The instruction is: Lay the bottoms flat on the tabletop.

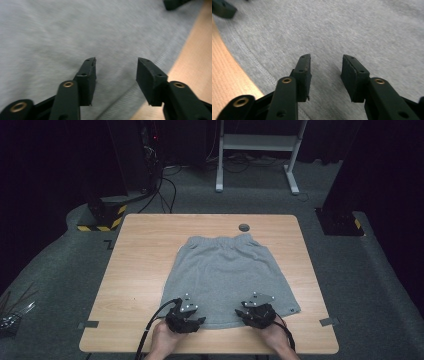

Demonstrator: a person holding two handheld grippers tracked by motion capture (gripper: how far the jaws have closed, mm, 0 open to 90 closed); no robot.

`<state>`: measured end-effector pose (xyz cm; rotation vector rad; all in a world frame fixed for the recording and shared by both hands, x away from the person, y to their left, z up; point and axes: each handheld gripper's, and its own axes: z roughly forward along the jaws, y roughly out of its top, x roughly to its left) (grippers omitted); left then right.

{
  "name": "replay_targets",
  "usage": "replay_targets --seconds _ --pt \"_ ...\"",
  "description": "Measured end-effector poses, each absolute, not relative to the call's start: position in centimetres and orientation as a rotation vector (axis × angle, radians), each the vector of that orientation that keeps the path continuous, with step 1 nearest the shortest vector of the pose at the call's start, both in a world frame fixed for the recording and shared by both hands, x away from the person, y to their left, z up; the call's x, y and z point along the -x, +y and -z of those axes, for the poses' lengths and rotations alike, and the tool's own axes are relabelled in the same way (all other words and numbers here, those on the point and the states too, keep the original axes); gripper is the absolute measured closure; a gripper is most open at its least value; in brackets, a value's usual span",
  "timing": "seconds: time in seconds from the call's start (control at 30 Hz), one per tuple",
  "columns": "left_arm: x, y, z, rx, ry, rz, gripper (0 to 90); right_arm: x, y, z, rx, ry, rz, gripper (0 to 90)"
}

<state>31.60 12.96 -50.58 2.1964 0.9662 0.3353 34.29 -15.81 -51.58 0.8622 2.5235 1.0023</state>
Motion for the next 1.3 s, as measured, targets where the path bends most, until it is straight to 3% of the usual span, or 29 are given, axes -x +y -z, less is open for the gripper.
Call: replay_targets --seconds 0.1,0.2,0.33,0.43,0.67,0.8,0.93,1.3 --pt "-32.1 14.1 50.1 -2.141 1.027 -0.379 44.7 -34.7 -16.0 51.4 -0.870 2.493 -1.008 57.7" --pt "-33.2 16.8 49.9 -2.117 1.131 -0.517 43.2 -35.8 -17.7 50.2 -0.951 2.399 -1.028 57.2" --pt "-34.3 19.2 51.3 -2.105 1.263 -0.484 41.6 -37.8 -20.8 50.1 -1.115 2.307 -1.009 56.1" --pt "-33.5 19.4 52.0 -2.080 1.231 -0.532 39.7 -38.7 -21.3 51.4 -1.162 2.339 -0.939 54.6" --pt "-33.5 21.5 51.7 -2.099 1.264 -0.567 35.6 -36.3 -21.9 52.1 -1.093 2.357 -1.010 54.5" --pt "-33.2 20.5 51.0 -2.026 1.201 -0.487 35.9 -36.1 -21.3 51.9 -1.080 2.374 -1.001 53.8" --pt "-33.2 18.2 52.1 -2.125 1.128 -0.482 33.9 -36.3 -20.2 52.2 -1.066 2.370 -1.019 51.3" --pt "-33.5 20.8 50.4 -2.001 1.195 -0.477 33.7 -36.8 -22.0 51.1 -1.133 2.285 -1.061 49.1"
